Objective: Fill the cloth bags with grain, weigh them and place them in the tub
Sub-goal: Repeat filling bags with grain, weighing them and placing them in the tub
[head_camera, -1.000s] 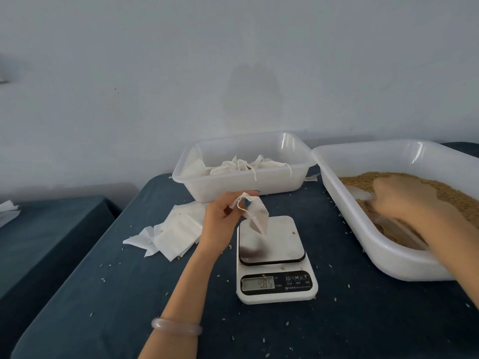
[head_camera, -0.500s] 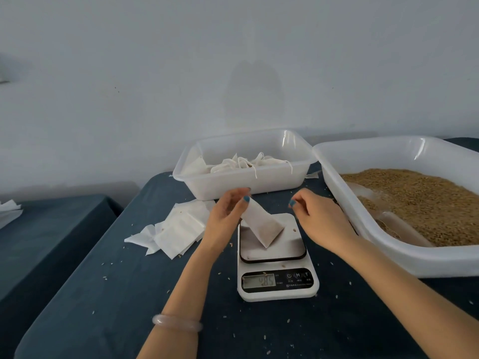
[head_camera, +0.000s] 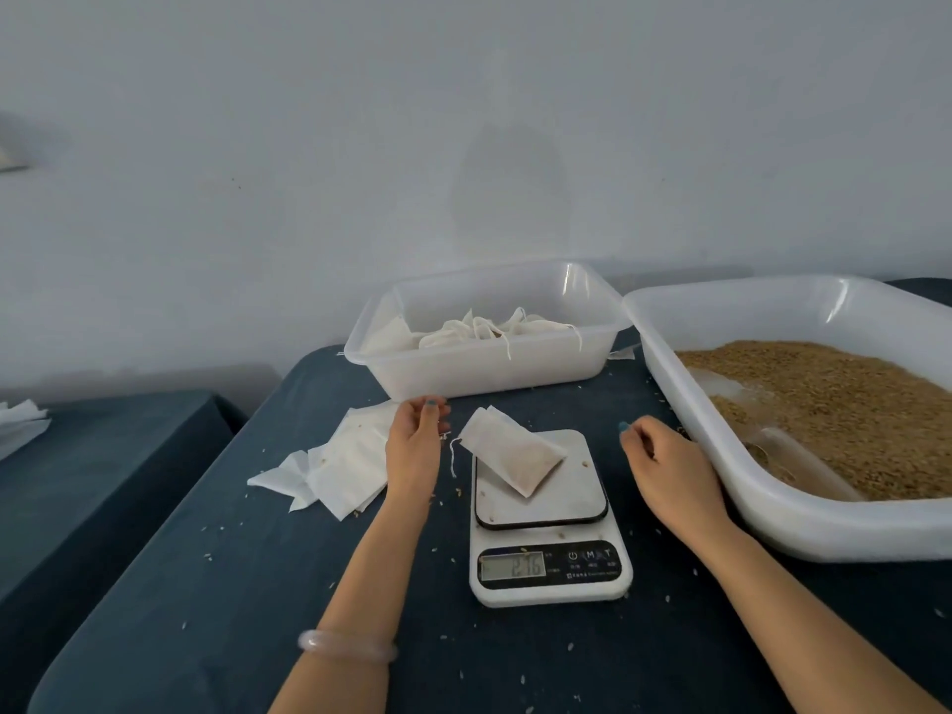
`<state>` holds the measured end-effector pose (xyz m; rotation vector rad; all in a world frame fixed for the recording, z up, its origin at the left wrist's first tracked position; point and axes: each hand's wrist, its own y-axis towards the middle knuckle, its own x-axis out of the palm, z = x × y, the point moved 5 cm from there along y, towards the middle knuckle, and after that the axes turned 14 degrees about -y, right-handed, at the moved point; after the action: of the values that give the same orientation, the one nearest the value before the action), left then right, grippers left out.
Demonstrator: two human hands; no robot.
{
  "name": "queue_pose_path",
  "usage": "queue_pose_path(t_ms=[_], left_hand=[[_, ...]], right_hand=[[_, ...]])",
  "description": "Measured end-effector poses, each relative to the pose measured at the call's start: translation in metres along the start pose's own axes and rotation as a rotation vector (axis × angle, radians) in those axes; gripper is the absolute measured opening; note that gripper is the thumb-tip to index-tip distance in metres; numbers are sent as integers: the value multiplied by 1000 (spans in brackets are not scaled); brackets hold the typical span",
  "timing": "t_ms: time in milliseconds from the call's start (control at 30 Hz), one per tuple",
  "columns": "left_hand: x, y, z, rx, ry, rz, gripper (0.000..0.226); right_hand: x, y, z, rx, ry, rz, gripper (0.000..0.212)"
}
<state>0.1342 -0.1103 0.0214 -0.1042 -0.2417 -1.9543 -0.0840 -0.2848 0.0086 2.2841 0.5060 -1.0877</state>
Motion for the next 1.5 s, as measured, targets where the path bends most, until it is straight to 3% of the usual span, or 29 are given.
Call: queue_pose_path(t_ms=[533, 667, 800, 1033, 1233, 1400, 1500], left_hand=[[2, -2, 0, 0, 50, -16, 16], [3, -4, 1, 33, 181, -60, 13], [11, -9, 4, 113, 366, -163, 22], [30, -20, 8, 188, 489, -357, 50], [39, -20, 19, 220, 484, -403, 35], [34, 9, 58, 283, 494, -400, 5], [22, 53, 93, 334, 522, -267, 17]], right_hand=[[1, -5, -3, -10, -76, -26, 31], [1, -5, -3, -11, -84, -21, 31], [1, -6, -4, -22, -90, -16, 31], [0, -8, -4, -29, -85, -17, 30], [-1, -8, -5, -36, -97, -11, 30], [-1, -8, -5, -33, -108, -13, 32], [0, -7, -5, -23, -96, -17, 34]])
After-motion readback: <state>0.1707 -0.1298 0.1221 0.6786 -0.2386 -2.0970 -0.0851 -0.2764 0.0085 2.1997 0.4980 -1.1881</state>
